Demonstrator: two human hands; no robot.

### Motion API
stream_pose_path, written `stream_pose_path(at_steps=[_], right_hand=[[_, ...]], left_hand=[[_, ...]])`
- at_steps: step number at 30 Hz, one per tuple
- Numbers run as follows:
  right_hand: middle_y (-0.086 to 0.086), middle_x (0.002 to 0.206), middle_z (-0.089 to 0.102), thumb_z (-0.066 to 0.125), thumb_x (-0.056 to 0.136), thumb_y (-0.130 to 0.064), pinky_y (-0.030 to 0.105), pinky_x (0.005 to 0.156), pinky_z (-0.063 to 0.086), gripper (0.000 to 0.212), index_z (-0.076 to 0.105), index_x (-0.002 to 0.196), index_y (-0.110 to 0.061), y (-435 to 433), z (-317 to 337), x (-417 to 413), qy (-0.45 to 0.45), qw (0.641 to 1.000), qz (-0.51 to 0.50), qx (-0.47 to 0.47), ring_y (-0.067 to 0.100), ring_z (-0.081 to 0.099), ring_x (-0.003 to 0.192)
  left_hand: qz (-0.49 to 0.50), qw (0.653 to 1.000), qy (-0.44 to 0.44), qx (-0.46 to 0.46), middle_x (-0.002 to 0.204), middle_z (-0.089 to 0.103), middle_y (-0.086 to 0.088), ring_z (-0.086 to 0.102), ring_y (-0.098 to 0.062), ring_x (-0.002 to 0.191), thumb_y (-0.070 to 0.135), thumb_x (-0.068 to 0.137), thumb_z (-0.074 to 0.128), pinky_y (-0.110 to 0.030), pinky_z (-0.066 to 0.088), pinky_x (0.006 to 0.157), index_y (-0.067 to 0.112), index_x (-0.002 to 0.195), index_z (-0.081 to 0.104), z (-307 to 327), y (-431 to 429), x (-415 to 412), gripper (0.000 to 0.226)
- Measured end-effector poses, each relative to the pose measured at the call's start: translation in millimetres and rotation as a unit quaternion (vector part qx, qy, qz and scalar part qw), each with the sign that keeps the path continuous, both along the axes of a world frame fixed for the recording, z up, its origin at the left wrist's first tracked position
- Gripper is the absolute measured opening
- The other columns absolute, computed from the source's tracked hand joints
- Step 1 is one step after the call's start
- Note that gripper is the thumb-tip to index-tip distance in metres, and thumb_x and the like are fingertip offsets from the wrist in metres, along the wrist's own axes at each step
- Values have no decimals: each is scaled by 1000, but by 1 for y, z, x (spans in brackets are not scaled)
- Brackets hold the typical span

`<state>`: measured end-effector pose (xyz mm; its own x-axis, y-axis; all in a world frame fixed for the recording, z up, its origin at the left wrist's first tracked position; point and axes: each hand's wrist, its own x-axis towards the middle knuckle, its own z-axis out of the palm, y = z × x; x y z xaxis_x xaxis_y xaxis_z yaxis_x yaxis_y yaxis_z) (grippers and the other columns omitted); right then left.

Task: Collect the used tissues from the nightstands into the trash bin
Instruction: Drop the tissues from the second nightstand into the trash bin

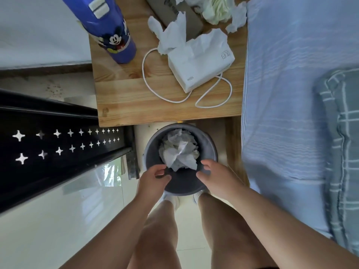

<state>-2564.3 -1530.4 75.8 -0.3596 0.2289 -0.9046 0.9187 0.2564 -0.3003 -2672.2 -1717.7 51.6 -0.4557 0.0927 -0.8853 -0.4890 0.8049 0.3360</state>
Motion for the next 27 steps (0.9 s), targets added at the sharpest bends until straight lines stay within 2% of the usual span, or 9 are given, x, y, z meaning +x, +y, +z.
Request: stream_pose_path(at_steps=[3, 6, 8, 10, 13, 15, 19, 23, 27], right_hand=[[-4, 151, 59, 57, 102, -41, 29, 101, 44, 51, 48, 150, -28, 8, 24, -8, 16, 999, -36, 6, 17, 57, 134], [-9, 143, 64, 55, 102, -41, 27, 93, 43, 46, 52, 146, -30, 24, 57, -24, 56, 997, -42, 42, 12, 62, 122], [-11, 137, 67, 55, 102, -41, 26, 90, 45, 43, 53, 144, -30, 36, 81, -39, 91, 993, -56, 60, 8, 64, 114], [-14, 129, 69, 56, 101, -41, 23, 85, 48, 41, 56, 141, -31, 49, 107, -55, 130, 985, -78, 78, 5, 67, 106], [-17, 115, 71, 56, 98, -42, 25, 82, 51, 35, 61, 132, -37, 73, 132, -83, 188, 972, -102, 98, 3, 70, 95], [-21, 112, 70, 57, 96, -44, 28, 86, 55, 35, 60, 131, -42, 92, 141, -99, 223, 960, -123, 112, -1, 69, 95], [-37, 104, 66, 61, 95, -43, 17, 75, 49, 33, 61, 129, -45, 128, 149, -132, 283, 934, -161, 147, -16, 61, 97], [-26, 108, 68, 63, 94, -38, 15, 75, 46, 31, 64, 125, -40, 163, 148, -160, 310, 917, -193, 163, -15, 61, 96], [-21, 111, 66, 64, 95, -30, 20, 80, 49, 32, 64, 128, -34, 187, 135, -185, 308, 915, -190, 178, -8, 63, 95]], left_hand=[[8, 1000, 14, 15, 111, 73, 6, 73, -28, 108, 15, 95, 75, -47, 57, 103, 27, 121, 71, 22, 7, -9, 28], [11, 998, 43, 47, 107, 77, 4, 74, -23, 101, 20, 97, 71, -49, 60, 98, 33, 109, 72, 54, 18, -23, 18], [9, 995, 72, 73, 104, 78, 7, 74, -18, 98, 21, 98, 70, -45, 61, 96, 33, 109, 74, 75, 28, -36, 17], [-1, 988, 109, 105, 98, 78, 13, 74, -8, 91, 24, 98, 72, -32, 60, 88, 39, 103, 73, 95, 41, -53, 16], [-14, 976, 168, 142, 90, 76, 28, 68, 11, 84, 31, 97, 73, -4, 46, 71, 46, 95, 70, 121, 68, -82, 16], [-13, 967, 196, 165, 97, 70, 39, 66, 13, 88, 34, 98, 72, -1, 45, 71, 51, 100, 67, 130, 90, -102, 17], [-34, 943, 270, 191, 111, 65, 30, 63, 7, 103, 49, 97, 67, -15, 50, 82, 52, 131, 57, 138, 128, -137, 36], [-100, 918, 342, 176, 127, 54, 22, 52, 19, 110, 51, 100, 63, -8, 38, 78, 46, 143, 51, 140, 161, -158, 46], [-110, 912, 362, 159, 131, 46, 24, 52, 24, 103, 46, 102, 61, -10, 39, 75, 47, 145, 48, 136, 184, -174, 45]])
